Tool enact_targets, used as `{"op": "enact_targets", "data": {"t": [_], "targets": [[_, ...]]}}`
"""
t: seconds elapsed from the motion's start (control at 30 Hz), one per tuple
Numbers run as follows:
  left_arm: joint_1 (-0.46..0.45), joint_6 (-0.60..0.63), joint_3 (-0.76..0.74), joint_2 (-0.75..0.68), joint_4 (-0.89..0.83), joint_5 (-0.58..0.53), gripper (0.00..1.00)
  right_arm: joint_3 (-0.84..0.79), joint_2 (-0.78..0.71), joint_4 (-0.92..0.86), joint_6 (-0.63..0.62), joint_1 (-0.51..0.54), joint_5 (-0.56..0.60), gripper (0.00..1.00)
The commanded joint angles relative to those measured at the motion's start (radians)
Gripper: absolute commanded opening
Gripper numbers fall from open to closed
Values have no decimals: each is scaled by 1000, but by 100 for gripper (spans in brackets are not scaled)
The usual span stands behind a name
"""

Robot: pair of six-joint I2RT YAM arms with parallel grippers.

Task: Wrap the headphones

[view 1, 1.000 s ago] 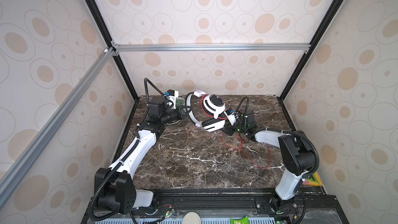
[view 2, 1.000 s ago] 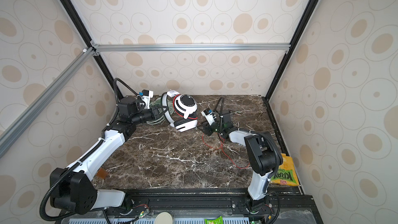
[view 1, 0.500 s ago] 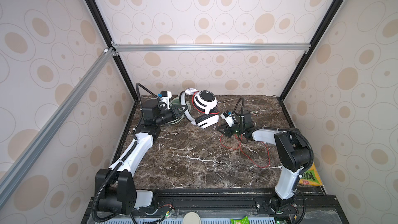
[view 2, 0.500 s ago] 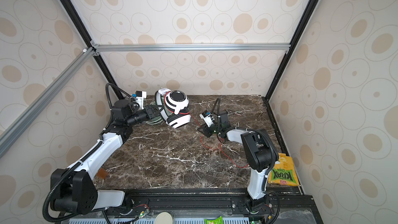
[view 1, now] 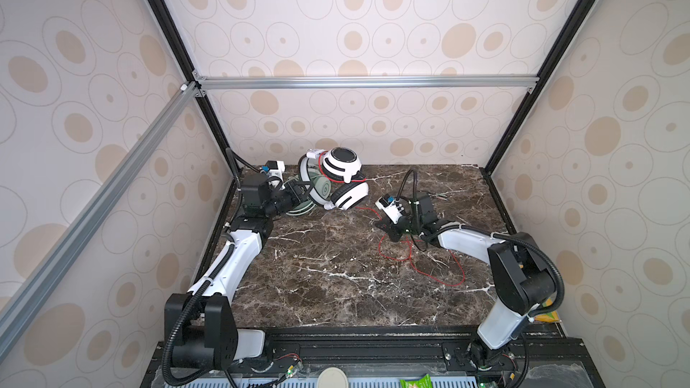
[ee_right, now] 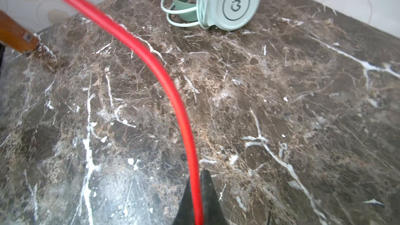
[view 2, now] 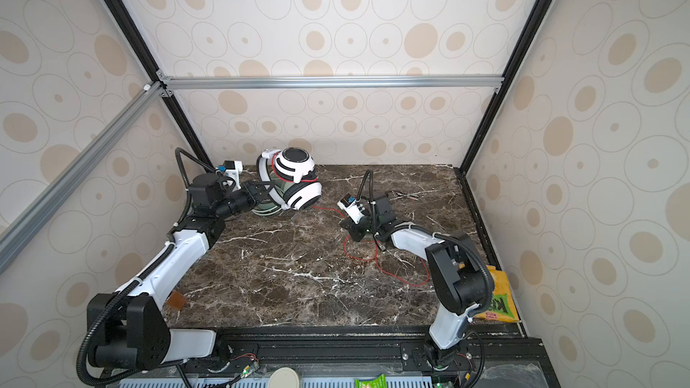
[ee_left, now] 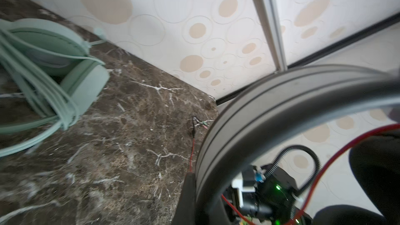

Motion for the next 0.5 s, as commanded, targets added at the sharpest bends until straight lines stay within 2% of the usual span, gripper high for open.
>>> {"op": "enact_targets", "data": {"t": [0.0, 0.17, 0.47], "targets": [[5, -30, 103, -44, -177, -234, 0, -58, -75, -86, -114, 83, 157, 3], [2, -95, 123, -46, -295, -416, 0, -146, -206, -125, -165, 214, 275, 0], [-43, -81, 155, -76, -418, -756, 0, -144, -431, -321, -276, 433, 498, 0]]}}
